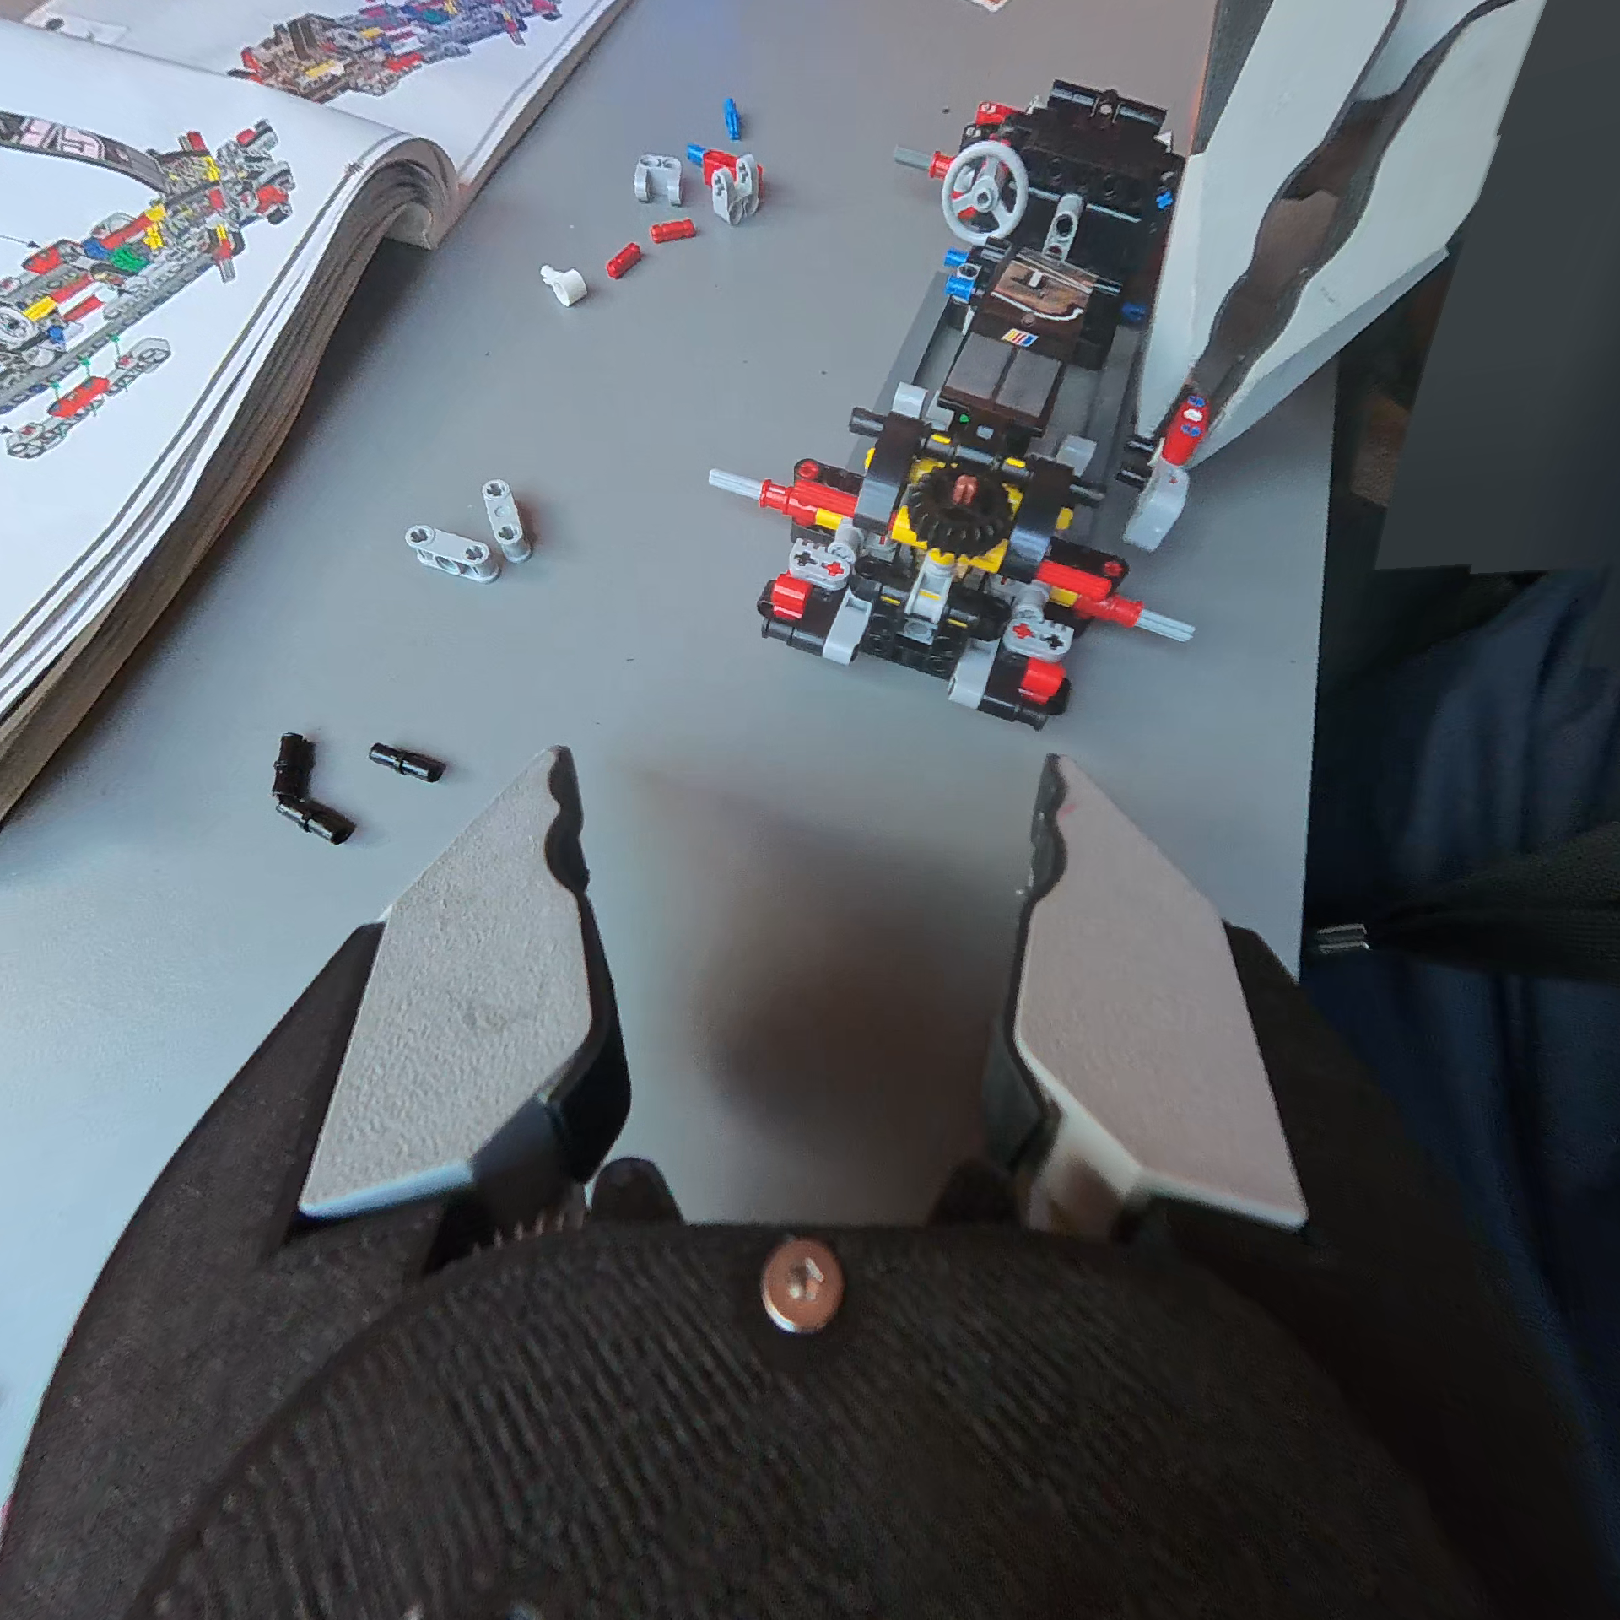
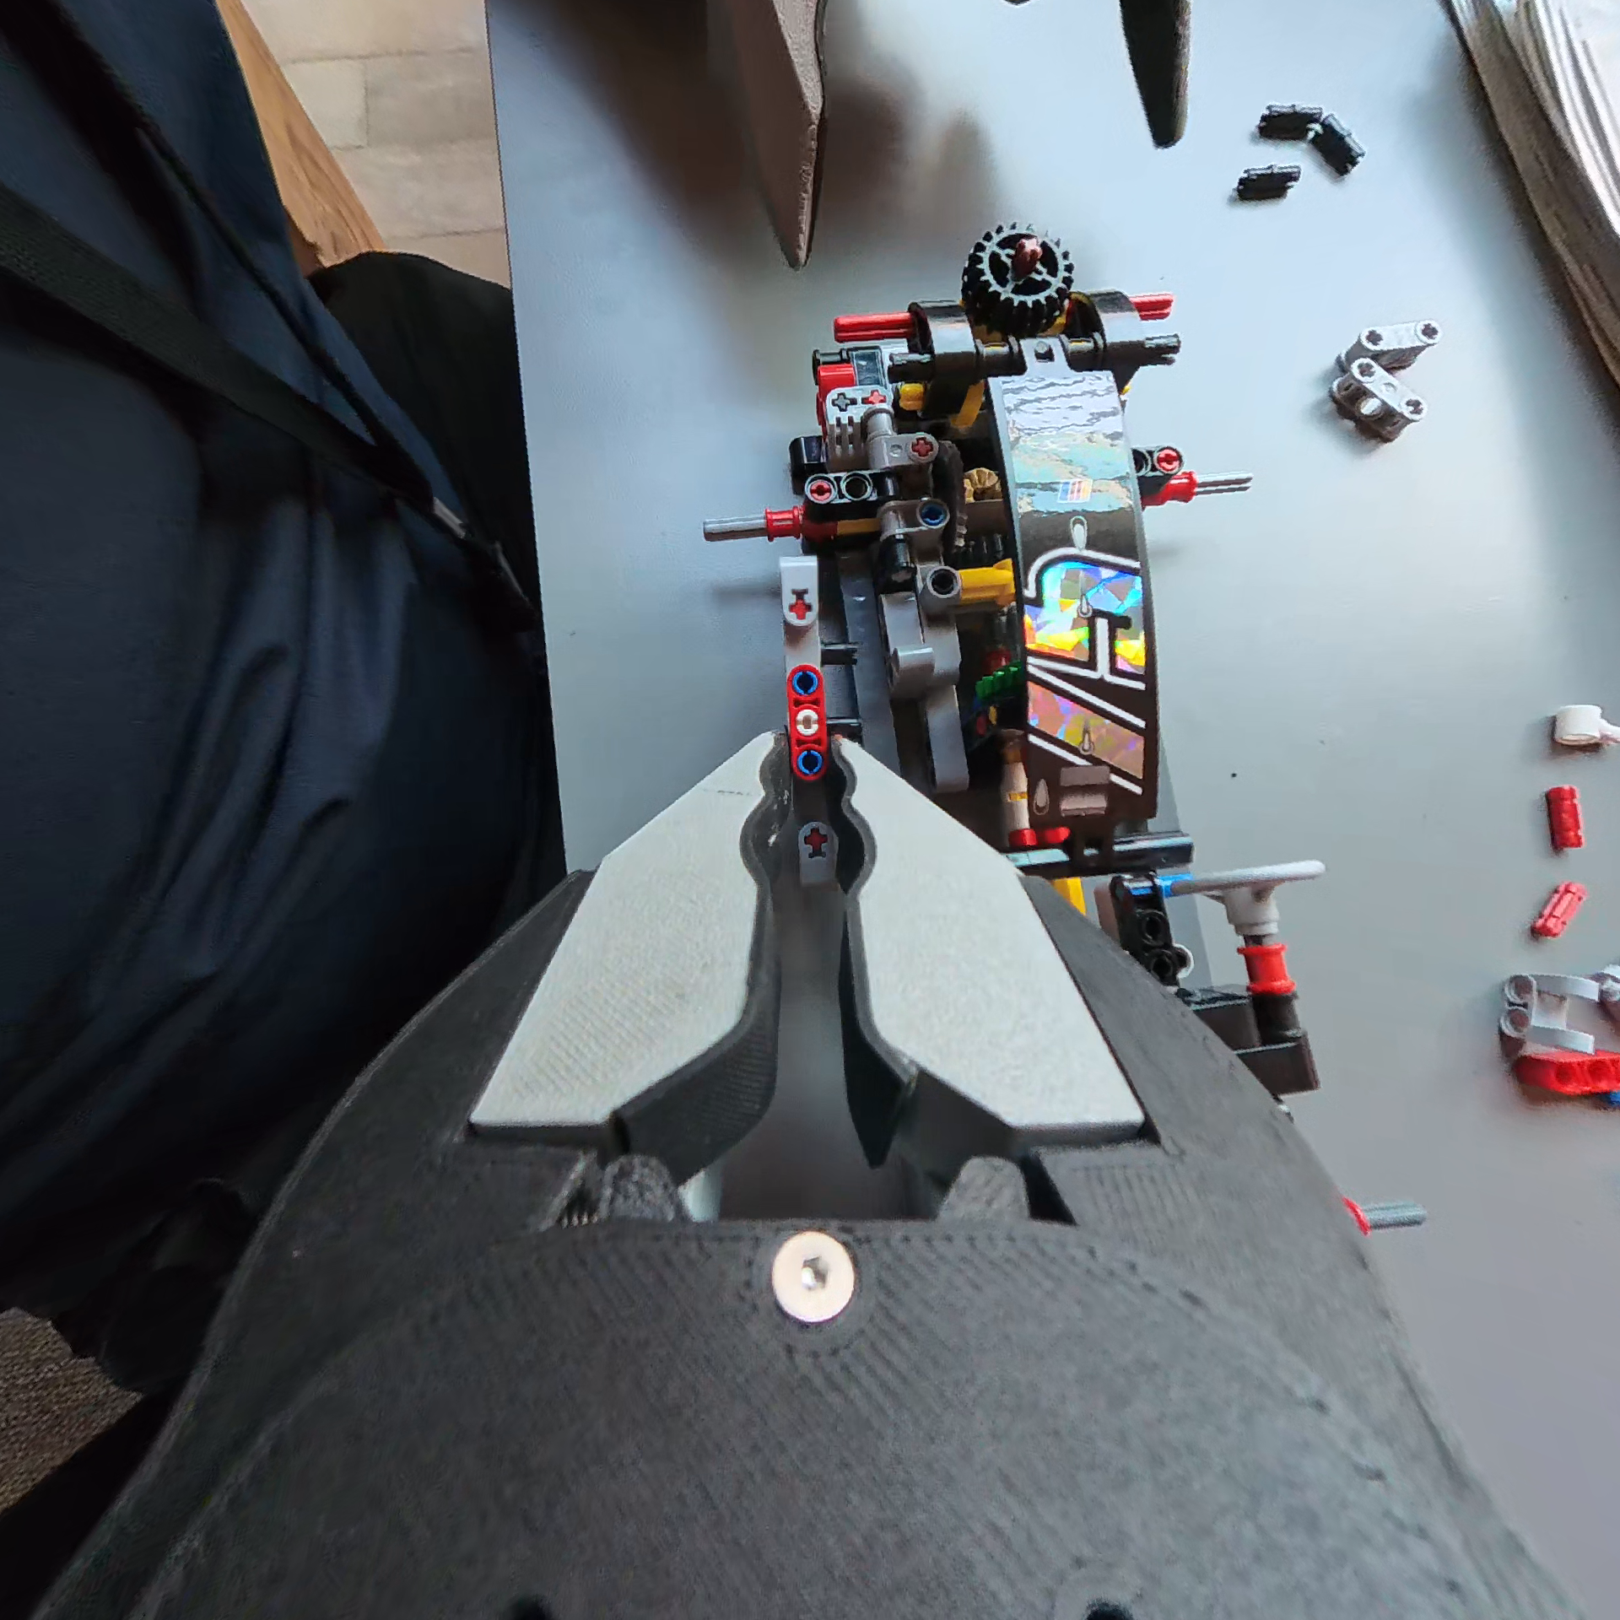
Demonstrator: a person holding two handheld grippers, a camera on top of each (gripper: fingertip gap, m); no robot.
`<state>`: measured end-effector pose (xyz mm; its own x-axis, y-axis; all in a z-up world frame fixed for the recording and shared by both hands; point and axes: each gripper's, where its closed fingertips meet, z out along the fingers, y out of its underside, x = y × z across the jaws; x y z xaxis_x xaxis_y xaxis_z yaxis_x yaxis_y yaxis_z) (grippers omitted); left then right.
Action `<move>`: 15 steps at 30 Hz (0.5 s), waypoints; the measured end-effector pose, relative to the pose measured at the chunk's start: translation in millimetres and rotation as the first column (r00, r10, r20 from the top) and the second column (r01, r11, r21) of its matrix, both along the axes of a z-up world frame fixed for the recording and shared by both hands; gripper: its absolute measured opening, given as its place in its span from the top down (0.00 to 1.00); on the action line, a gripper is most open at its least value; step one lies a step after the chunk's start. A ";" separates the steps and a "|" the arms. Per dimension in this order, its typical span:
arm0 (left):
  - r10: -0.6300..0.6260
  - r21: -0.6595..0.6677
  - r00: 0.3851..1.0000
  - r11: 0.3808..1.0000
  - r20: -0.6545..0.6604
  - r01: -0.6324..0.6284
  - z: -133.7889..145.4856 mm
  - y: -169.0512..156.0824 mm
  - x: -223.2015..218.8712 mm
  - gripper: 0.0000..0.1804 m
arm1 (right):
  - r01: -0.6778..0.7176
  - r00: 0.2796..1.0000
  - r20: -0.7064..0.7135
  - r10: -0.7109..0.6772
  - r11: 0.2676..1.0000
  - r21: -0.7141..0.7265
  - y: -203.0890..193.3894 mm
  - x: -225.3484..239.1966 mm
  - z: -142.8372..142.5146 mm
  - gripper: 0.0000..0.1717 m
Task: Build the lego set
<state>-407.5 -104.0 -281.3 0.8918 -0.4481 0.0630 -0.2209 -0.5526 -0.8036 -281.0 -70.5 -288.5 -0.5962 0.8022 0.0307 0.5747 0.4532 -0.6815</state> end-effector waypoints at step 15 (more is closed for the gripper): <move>0.010 0.011 1.000 1.000 -0.023 -0.009 -0.1 1.4 -1.5 0.48 | 0.052 0.994 -0.098 -0.038 0.988 0.145 -3.2 6.2 3.9 0.97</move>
